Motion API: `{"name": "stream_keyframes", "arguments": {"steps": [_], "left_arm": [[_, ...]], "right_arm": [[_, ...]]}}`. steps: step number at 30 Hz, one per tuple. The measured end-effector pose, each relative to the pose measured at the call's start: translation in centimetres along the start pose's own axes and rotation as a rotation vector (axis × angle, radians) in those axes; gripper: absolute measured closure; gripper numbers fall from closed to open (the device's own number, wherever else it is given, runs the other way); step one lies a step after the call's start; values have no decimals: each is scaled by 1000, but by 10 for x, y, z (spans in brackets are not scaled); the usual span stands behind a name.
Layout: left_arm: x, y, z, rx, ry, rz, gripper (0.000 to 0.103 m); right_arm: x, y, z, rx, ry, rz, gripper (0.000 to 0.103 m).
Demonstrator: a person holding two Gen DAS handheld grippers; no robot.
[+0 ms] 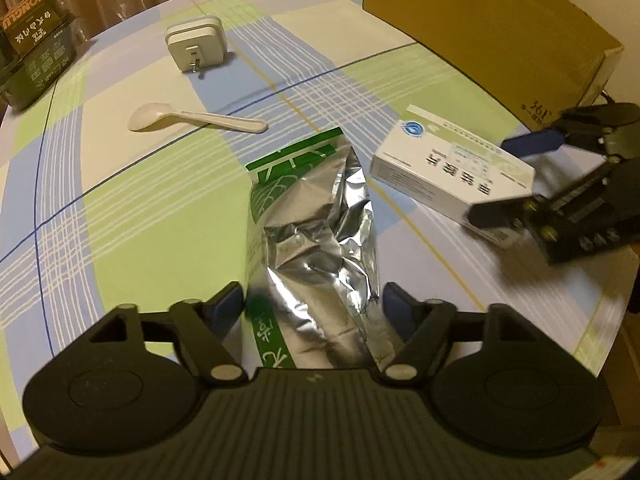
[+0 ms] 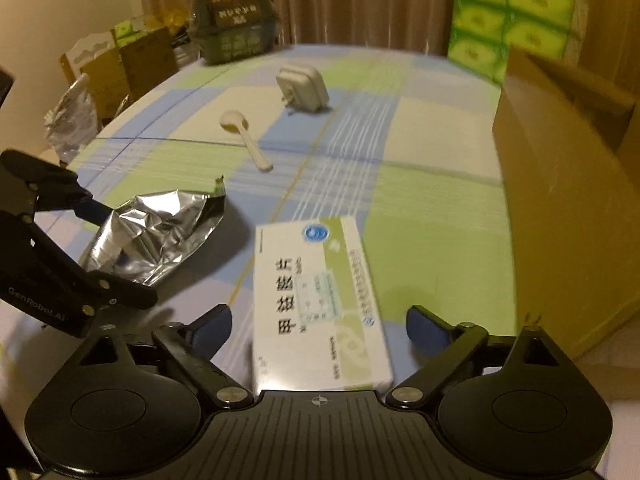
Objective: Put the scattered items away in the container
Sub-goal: 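Lift the pouch with the left tool while the right tool grasps the white medicine box, then carry the pouch in the left tool while the right tool carries the medicine box to the cardboard box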
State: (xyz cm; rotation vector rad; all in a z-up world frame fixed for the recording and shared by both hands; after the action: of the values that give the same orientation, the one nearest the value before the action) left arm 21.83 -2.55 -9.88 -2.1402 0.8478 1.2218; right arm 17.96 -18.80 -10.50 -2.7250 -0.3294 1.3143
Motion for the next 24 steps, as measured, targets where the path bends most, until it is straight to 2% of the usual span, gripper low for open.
{"name": "stream_keyframes", "arguments": {"steps": [5,10,14,16,20,22,23,24], "left_arm": [[6,4,-12,31,-23,-19,26],[18,-1,-21,16,-75,-10,28],[21,-6,-20,-3,-99,2,38],[19,-10,-20,-14,-96,2,47],[12,-15,-19,-55,-67,39,54],[10,-13,-18,-51,-65,48,54],[10,-12,-18,-43,-65,47,54],[9,-10,-17,-34,-63,44,54]], "right_arm": [[9,3,-7,-15,3,17,11],[16,6,-8,-36,-13,3,11],[20,3,-5,-38,-27,-22,11],[23,0,-4,-41,-36,-35,11],[25,-6,-1,-58,-45,-42,11],[26,-6,0,-55,-50,-40,20],[27,-5,1,-50,-56,-35,32],[27,-4,1,-44,-62,-33,35]]}}
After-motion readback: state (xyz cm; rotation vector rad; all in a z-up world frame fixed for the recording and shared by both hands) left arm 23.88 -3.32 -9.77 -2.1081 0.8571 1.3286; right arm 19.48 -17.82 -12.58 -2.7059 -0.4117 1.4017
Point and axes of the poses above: each gripper's, at about its wrist camera, not at the fingertips, and x roughly the way its jaws point, y to its right, z to its underside, the point moved 5 cm from there along x, roughly the way its jaws point, and after that the axes turned 13 degrees about x, right-handed, at the moved point
